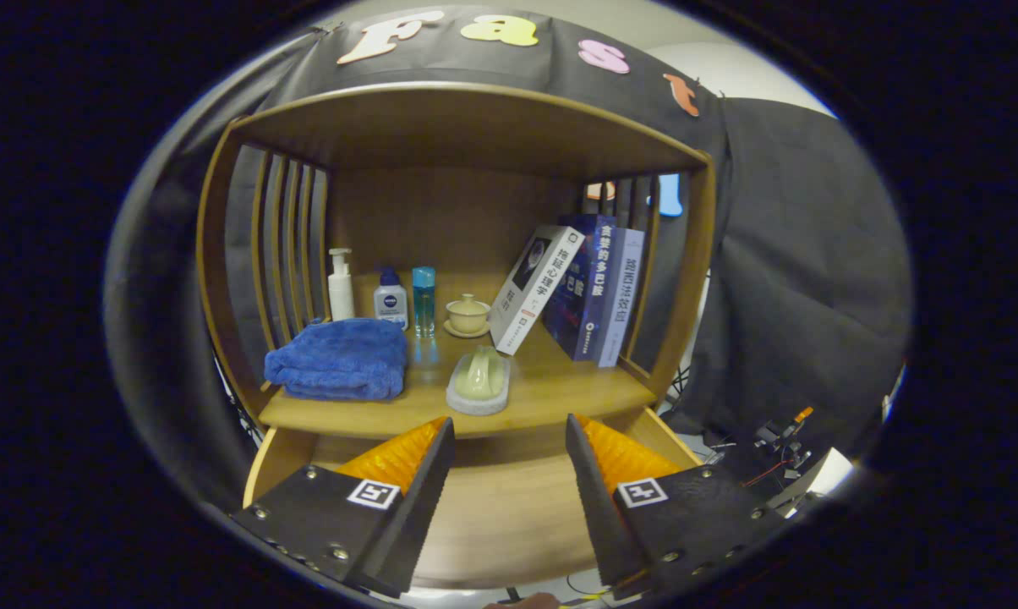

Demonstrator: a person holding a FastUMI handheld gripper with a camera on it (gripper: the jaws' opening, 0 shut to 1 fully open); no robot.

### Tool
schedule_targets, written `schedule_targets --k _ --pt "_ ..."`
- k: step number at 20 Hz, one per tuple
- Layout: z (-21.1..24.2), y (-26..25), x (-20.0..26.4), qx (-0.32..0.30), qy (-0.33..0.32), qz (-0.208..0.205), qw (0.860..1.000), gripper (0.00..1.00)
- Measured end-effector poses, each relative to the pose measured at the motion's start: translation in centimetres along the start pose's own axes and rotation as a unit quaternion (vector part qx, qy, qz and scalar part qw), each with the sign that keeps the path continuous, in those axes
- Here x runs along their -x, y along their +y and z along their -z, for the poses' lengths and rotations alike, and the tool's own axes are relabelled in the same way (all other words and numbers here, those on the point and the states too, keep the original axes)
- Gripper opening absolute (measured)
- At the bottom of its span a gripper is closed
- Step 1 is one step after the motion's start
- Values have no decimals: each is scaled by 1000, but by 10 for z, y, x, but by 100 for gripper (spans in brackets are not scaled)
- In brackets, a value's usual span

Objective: Pull open the drawer, take out the items inside it, and place them on the countertop above the cabinet.

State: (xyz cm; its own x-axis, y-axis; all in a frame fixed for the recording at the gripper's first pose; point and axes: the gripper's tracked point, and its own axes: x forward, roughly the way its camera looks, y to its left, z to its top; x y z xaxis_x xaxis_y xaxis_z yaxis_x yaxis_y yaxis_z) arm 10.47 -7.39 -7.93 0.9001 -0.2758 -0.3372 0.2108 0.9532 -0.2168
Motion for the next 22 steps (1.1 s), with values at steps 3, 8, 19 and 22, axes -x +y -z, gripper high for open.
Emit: schedule_targets --k 3,8,19,22 --pt "17 -10 37 -19 -22 8 1000 82" --pt "46 -12 79 -14 -64 -10 998 82" --pt "126 -10 93 -48 -70 -53 995 82" --pt "143 -1 84 -44 -52 -72 995 82"
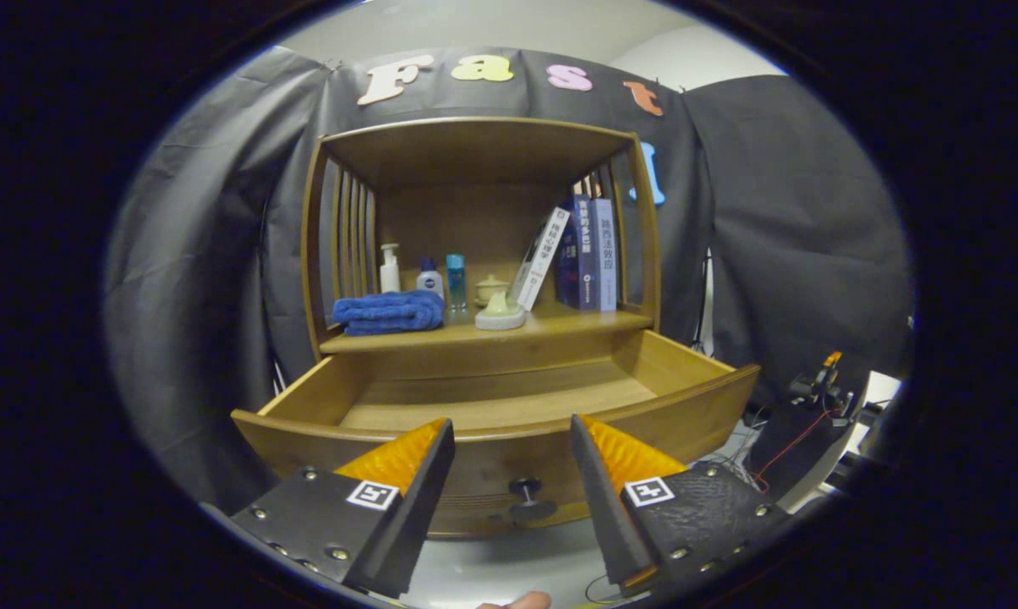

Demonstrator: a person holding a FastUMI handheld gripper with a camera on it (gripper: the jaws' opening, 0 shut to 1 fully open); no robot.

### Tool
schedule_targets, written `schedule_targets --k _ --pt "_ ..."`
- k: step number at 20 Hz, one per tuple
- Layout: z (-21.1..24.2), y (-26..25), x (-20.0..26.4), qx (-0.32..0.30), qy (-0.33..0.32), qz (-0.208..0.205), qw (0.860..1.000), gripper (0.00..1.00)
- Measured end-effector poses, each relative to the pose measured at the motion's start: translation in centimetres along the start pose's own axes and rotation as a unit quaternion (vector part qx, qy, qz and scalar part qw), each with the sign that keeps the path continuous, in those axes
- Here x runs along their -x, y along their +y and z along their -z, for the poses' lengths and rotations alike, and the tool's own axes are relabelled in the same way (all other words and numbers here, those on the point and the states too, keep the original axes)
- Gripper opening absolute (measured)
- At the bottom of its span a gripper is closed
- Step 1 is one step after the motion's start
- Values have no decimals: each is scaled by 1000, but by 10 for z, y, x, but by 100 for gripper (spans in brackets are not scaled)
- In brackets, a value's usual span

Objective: Pull open the drawer, take out the items inside it, and place them on the countertop above the cabinet.

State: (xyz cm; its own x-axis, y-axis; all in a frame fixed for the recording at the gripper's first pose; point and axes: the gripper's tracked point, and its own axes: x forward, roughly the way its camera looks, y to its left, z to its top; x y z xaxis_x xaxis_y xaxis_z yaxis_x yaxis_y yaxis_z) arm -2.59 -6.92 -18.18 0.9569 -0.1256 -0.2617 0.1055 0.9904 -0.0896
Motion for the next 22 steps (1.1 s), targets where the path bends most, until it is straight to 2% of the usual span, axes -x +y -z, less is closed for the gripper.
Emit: schedule_targets --k 8,22 --pt "36 0 -18 -4 41 -15 999 82" --pt "45 0 -24 -10 52 -43 998 82"
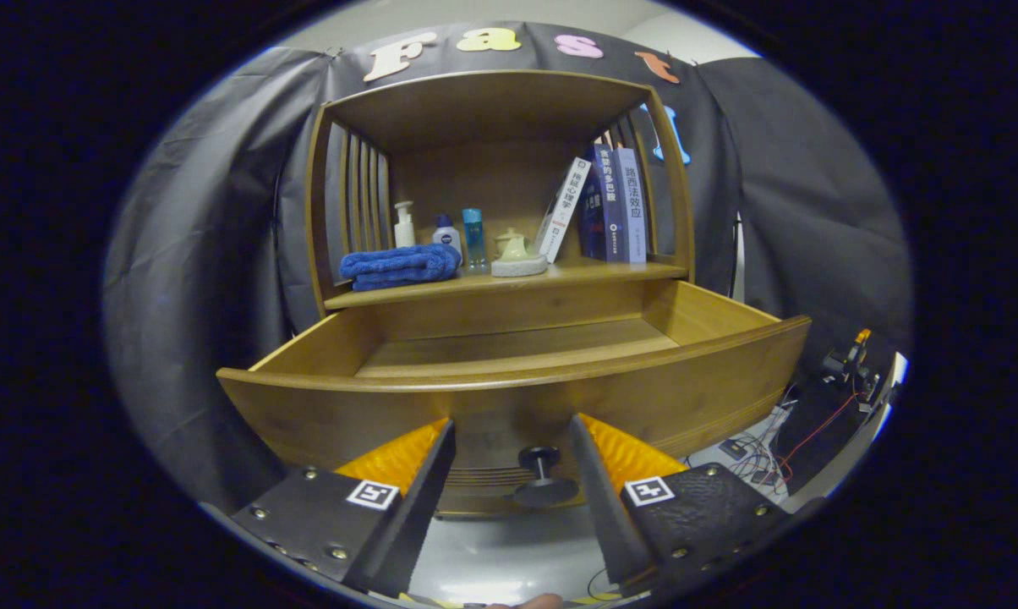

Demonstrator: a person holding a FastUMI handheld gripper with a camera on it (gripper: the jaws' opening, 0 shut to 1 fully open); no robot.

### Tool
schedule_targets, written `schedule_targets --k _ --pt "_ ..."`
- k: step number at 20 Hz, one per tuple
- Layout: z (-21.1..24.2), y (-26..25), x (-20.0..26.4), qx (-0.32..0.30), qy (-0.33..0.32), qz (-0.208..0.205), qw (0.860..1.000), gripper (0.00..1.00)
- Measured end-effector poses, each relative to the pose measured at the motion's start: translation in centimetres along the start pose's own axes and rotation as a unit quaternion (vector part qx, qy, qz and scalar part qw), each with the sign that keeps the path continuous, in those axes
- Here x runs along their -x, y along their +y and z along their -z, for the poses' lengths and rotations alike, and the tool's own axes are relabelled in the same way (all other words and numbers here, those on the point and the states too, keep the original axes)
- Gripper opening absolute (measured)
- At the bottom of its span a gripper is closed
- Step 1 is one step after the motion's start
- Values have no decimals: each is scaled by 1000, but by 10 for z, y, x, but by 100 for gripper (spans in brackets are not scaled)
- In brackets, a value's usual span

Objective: Pull open the drawer, take out the items inside it, and place them on the countertop above the cabinet.

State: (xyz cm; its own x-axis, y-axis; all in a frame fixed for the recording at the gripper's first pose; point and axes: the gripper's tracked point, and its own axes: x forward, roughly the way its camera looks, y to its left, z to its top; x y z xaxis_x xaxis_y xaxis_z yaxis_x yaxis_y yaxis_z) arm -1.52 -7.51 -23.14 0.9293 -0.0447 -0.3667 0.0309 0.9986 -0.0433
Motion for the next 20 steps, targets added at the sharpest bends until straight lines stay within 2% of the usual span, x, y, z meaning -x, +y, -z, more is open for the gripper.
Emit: schedule_targets --k 13,17,20 --pt "-13 0 -37 -4 4 -22 1000 82" --pt "-25 2 -47 -13 -13 -25 1000 82" --pt "-22 3 -55 -7 2 -29 1000 82"
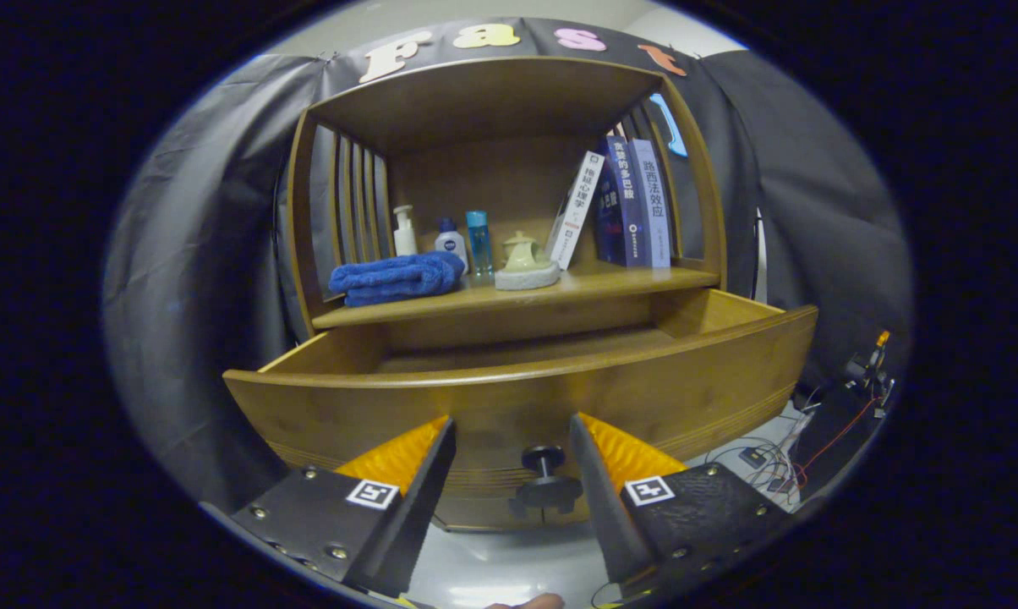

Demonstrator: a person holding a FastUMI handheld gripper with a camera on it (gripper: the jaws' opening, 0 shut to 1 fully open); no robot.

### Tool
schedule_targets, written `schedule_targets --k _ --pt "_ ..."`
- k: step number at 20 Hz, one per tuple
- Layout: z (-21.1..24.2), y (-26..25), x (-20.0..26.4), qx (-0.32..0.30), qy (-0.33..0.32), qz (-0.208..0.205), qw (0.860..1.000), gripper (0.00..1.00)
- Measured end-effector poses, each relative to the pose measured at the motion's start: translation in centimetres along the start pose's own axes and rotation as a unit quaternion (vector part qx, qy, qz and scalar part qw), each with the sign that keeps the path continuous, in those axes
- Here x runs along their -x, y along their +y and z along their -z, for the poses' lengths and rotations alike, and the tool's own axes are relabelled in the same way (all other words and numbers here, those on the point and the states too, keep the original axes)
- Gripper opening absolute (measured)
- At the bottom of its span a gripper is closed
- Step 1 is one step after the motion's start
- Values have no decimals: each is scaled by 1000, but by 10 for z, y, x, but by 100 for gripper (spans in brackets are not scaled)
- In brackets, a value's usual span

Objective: Pull open the drawer, take out the items inside it, and place them on the countertop above the cabinet.

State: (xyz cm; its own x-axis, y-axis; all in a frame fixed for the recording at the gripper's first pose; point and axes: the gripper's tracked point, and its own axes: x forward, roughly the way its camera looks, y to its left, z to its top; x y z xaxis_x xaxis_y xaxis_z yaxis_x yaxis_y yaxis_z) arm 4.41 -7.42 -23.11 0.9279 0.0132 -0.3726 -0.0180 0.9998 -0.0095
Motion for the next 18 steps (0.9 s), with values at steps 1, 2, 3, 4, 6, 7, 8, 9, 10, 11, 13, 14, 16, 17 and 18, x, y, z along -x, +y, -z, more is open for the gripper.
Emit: schedule_targets --k 1,2,3,4,6,7,8,9,10,11,13,14,16,17,18 --pt "0 0 -3 0 -4 0 1000 82" --pt "0 0 -7 -1 -1 -1 1000 83" --pt "-1 0 -11 1 -1 -1 1000 82" --pt "-2 0 -13 0 -1 -2 1000 83" --pt "-3 -1 -19 -3 -2 -8 1000 82" --pt "-3 -2 -23 -2 -1 -9 1000 82" --pt "-4 -2 -26 -1 -1 -9 1000 83" --pt "-5 -2 -30 0 0 -9 1000 83" --pt "-6 -2 -33 0 1 -9 1000 83" --pt "-7 -1 -37 2 2 -10 1000 83" --pt "-8 0 -45 10 6 -6 1000 83" --pt "-8 0 -49 14 8 -3 1000 83" --pt "-9 0 -55 14 8 -3 1000 83" --pt "-10 1 -57 14 7 -4 1000 83" --pt "-11 0 -60 14 7 -4 1000 83"
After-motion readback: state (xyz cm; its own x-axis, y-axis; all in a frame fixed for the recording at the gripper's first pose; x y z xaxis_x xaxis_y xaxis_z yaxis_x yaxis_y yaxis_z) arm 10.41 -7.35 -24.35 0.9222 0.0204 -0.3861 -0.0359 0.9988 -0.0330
